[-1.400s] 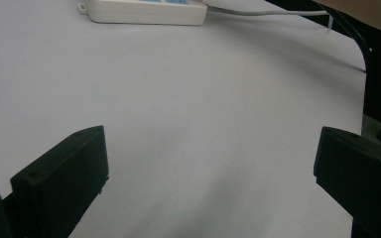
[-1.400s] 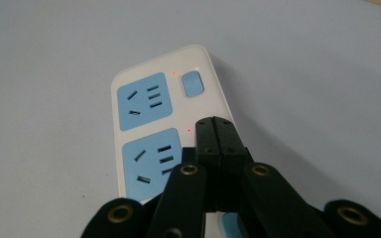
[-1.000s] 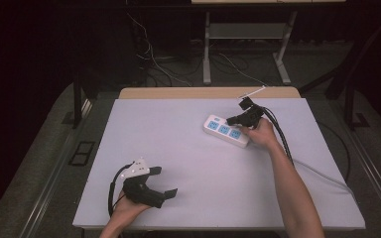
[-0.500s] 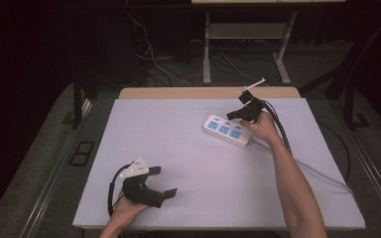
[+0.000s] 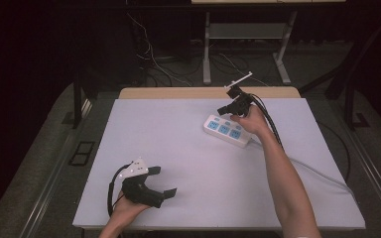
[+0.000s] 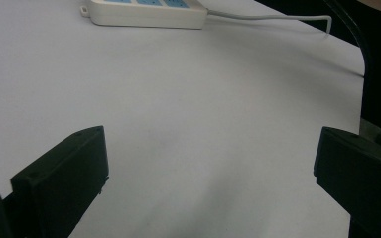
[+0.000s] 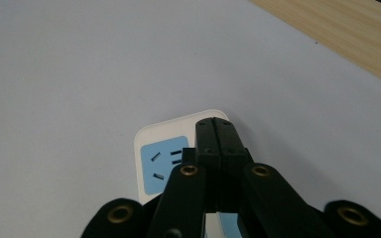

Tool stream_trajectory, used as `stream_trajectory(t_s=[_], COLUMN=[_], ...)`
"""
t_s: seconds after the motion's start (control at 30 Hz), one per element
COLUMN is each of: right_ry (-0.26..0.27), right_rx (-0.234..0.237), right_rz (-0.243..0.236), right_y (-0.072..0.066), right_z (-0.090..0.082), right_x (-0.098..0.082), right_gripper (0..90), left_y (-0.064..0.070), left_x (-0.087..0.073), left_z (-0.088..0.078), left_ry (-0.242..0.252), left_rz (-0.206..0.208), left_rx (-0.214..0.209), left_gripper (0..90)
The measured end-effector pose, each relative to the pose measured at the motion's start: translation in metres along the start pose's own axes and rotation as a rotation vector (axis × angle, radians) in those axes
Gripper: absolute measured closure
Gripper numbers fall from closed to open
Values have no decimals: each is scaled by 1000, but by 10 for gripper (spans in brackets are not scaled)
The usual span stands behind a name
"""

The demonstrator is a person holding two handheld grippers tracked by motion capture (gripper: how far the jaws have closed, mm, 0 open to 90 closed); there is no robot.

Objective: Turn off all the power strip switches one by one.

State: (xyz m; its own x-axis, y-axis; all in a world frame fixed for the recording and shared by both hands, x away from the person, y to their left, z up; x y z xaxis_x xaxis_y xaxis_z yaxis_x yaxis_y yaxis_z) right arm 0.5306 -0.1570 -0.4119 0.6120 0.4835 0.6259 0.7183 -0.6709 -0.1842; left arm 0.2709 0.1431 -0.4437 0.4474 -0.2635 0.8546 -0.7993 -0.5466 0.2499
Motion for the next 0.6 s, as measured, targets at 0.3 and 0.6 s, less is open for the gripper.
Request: stream_trajectory(t_s=[0.3, 0.6], right_ry=[-22, -62], right_rx=[-2, -2], right_rz=[22, 7], right_y=[5, 1], right_z=[10, 26], right_x=[-4, -8], right_gripper=[900, 900], left_y=[0, 0], left_x=[0, 0], left_z=[0, 0], left_ry=[-1, -2], left_rz=[0, 2], left_rx=[-2, -3], left_gripper=[0, 0])
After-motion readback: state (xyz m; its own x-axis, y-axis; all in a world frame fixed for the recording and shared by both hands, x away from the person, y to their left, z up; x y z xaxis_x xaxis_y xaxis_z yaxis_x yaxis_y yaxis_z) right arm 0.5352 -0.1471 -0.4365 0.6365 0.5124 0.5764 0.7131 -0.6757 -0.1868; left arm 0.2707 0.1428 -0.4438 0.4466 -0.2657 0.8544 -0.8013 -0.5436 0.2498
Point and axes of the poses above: each handheld gripper's, and its own axes: z roughly forward along the jaws, x roughly out of its top, y roughly to its right, the point moved 3 cm from there along z, roughly forward along the jaws, and after that the axes turned 1 degree about -x, right-handed, at the moved point
